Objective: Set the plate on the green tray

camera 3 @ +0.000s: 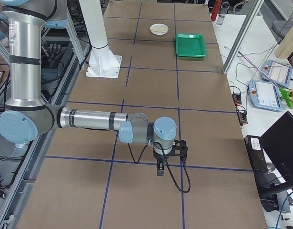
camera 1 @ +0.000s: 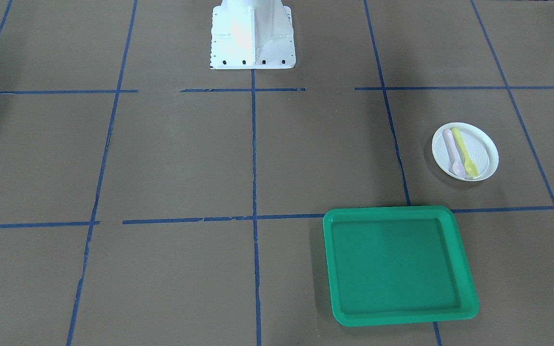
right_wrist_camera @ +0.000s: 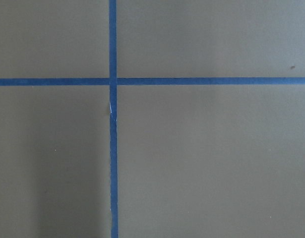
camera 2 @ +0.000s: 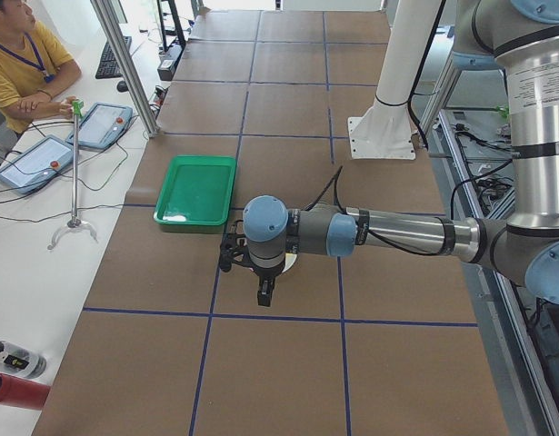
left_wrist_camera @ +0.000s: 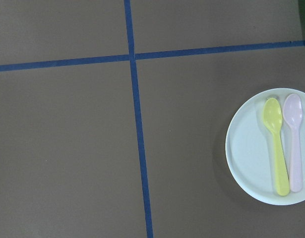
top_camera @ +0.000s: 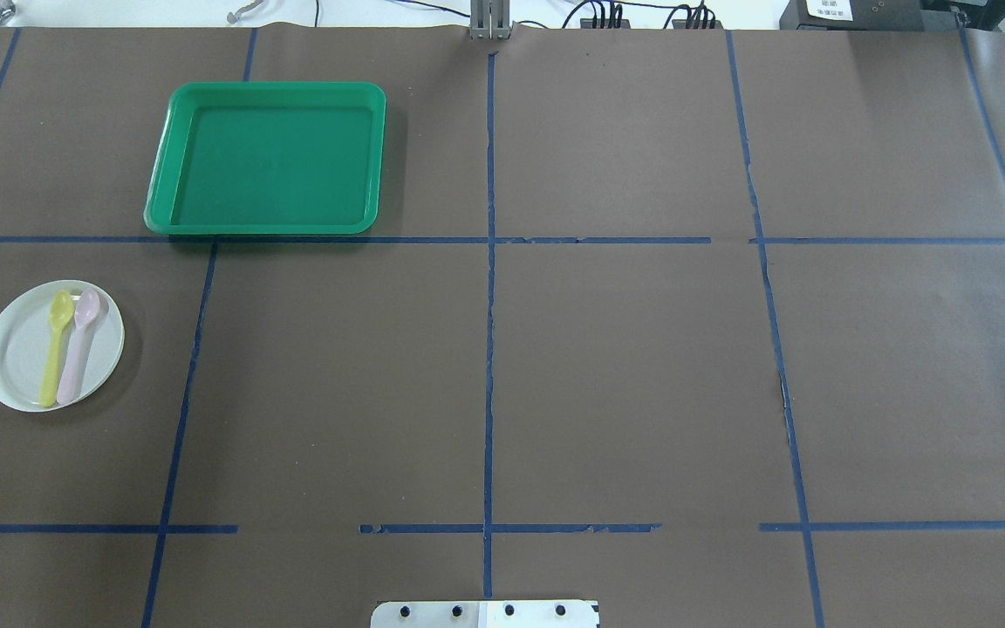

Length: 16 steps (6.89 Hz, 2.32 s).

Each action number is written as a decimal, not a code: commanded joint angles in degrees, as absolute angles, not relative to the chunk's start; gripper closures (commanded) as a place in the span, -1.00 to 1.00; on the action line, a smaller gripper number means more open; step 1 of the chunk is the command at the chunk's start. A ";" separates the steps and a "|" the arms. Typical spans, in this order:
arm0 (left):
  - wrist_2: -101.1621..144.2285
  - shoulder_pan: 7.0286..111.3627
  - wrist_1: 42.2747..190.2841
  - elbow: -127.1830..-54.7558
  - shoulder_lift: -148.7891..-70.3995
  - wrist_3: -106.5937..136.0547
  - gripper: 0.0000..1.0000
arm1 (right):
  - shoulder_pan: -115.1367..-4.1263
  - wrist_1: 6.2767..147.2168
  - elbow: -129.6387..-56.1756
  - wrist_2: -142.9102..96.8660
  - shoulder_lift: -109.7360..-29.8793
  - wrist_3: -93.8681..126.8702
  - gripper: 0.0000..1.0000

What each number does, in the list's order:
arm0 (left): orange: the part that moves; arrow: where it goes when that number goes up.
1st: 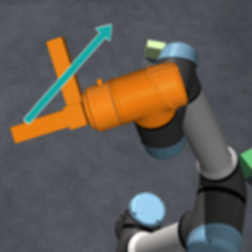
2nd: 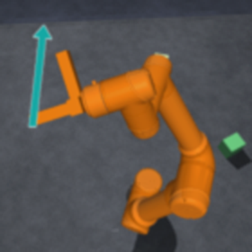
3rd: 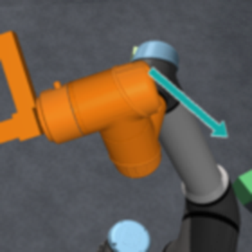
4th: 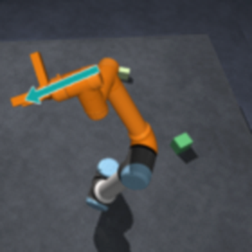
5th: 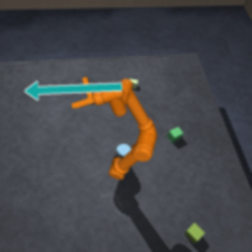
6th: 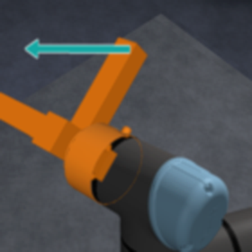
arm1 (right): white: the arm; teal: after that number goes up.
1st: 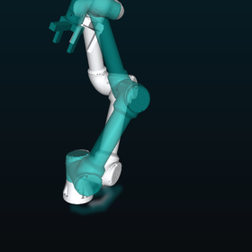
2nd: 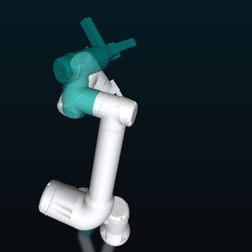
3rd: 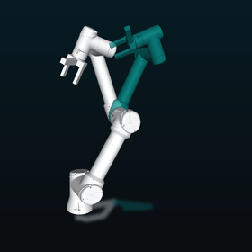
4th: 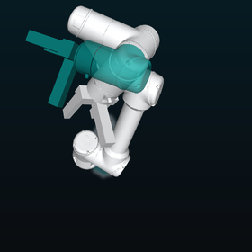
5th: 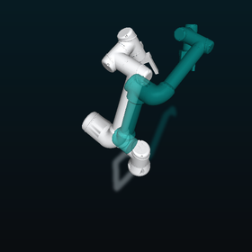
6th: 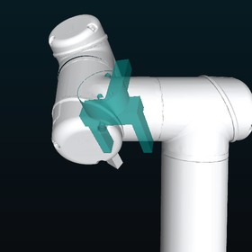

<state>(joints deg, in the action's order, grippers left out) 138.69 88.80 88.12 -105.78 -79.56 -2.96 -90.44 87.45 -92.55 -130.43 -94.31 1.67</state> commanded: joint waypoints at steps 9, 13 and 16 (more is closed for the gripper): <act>138.87 86.59 102.60 -102.05 -79.10 17.75 -1.00 | -90.44 87.45 -92.55 -130.43 -94.31 1.67 -1.00; 133.69 73.35 121.41 -94.42 -79.10 42.99 -1.00 | -90.44 87.45 -92.55 -130.52 -94.31 1.67 -1.00; 131.57 66.11 131.74 -87.82 -81.29 50.01 -1.00 | -90.44 87.45 -92.55 -130.43 -94.31 1.67 -1.00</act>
